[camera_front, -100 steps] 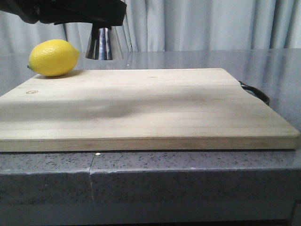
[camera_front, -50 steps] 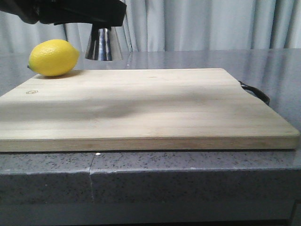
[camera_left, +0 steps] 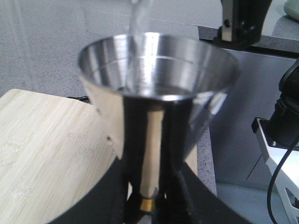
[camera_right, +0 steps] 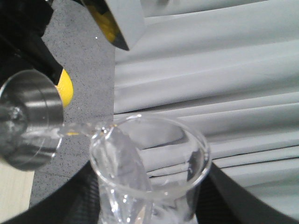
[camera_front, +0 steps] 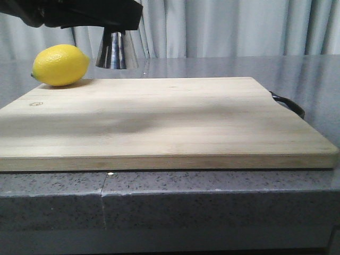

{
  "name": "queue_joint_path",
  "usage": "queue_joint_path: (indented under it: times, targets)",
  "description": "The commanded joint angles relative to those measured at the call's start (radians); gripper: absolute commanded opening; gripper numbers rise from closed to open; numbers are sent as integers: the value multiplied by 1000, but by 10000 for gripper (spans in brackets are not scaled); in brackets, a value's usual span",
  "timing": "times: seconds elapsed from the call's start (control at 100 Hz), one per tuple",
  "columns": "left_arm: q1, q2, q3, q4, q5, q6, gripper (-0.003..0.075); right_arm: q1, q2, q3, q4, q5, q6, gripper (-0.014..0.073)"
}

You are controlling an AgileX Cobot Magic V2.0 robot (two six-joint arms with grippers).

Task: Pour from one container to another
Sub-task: 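Tilt the beaker with the right gripper, pouring liquid into the jigger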

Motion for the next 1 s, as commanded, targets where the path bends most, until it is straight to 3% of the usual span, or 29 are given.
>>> queue_joint_path:
  times: [0.0, 0.63, 0.8, 0.99]
  targets:
    - [-8, -40, -25, -76, 112, -5, -19, -1, -35, -41, -19, -18, -3, 276]
    - [-8, -40, -25, -76, 112, -5, -19, -1, -35, -40, -58, -14, 5, 276]
    - [-8, -40, -25, -76, 112, -5, -19, -1, -35, -40, -47, -15, 176, 276]
    - [-8, -40, -25, -76, 112, -5, -19, -1, -35, -40, -47, -15, 475, 276]
